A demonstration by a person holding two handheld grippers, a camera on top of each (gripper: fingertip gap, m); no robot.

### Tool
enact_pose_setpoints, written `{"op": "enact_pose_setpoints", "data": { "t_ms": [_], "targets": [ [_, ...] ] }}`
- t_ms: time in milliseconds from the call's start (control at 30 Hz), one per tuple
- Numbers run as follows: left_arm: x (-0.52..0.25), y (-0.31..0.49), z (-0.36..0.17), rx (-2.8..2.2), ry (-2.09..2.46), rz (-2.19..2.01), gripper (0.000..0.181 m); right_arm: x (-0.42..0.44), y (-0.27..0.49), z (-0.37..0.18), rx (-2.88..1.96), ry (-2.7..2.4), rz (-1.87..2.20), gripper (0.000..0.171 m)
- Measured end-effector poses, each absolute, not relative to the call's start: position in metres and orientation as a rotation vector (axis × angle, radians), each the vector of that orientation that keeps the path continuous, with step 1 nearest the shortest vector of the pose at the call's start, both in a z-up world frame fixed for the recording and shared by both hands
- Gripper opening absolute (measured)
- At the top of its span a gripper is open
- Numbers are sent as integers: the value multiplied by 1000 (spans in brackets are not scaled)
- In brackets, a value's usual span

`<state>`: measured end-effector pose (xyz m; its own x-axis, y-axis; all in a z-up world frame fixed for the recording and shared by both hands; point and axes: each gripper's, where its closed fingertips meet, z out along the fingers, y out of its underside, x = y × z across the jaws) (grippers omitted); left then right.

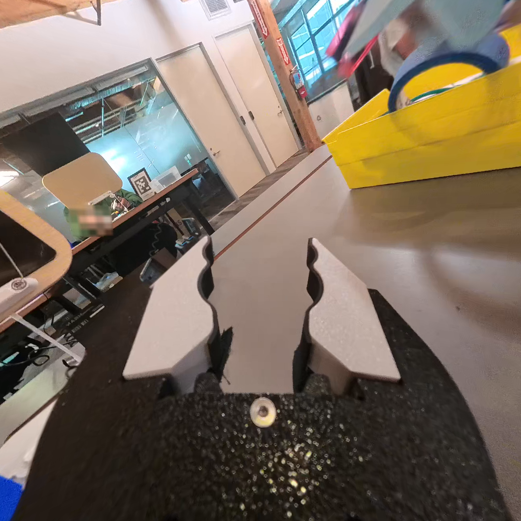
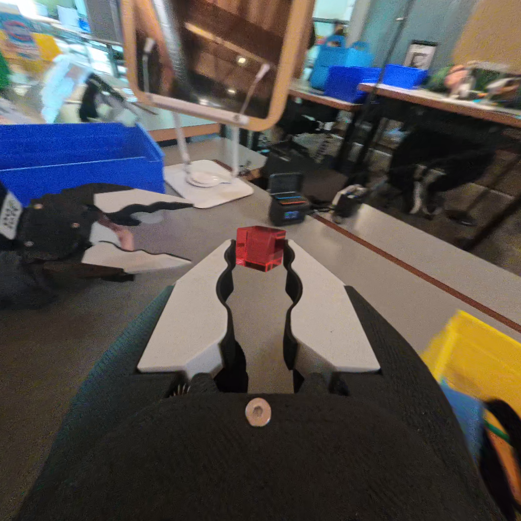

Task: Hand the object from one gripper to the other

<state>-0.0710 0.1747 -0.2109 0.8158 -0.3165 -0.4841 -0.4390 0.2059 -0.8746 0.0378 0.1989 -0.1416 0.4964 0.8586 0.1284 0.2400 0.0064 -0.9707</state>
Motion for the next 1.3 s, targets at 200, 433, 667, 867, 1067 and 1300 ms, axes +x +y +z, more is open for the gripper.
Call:
{"op": "enact_pose_setpoints", "data": {
  "t_ms": [200, 433, 667, 867, 1067, 1300],
  "targets": [
    [-77, 179, -213, -1424, 607, 34, 64, 188, 224, -142, -1821, -570, 284, 32],
    [-72, 179, -217, -1440, 616, 8, 64, 226, 227, -150, -1854, -454, 164, 52],
    [-80, 181, -214, -1445, 558, -39, 61, 105, 211, -83, -1261, -591, 348, 54],
    [-93, 183, -210, -1453, 468, -103, 59, -6, 240, -148, -1123, -580, 524, 66],
    [-108, 169, -179, -1399, 477, 20, 57, -32, 232, -181, -1015, -770, 377, 62],
    [-201, 96, -122, -1721, 121, 12, 78, -40, 224, -187, -1007, -825, 423, 57]
  ]
}}
